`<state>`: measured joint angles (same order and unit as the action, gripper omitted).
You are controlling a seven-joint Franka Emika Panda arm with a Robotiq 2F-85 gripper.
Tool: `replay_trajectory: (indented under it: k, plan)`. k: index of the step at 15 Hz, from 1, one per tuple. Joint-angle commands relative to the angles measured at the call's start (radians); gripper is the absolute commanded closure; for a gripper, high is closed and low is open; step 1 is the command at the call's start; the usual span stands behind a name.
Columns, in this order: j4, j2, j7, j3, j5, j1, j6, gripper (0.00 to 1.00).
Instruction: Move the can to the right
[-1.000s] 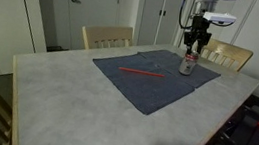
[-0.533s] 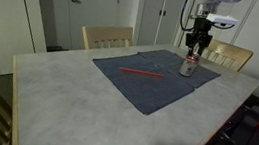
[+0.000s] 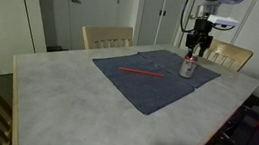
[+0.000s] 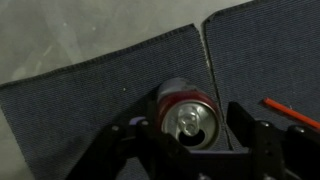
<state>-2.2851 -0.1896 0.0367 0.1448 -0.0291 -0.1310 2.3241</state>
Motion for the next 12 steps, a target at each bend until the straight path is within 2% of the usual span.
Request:
replay_trajectory:
  k: [1,7,12]
  plan:
    - [-0.026,0.025,0.032,-0.003,-0.005,-0.015,0.015,0.00]
    - [-0.073,0.142,0.001,-0.007,0.038,0.006,-0.052,0.00]
    - [-0.077,0.199,0.014,-0.020,0.006,0.013,-0.119,0.00]
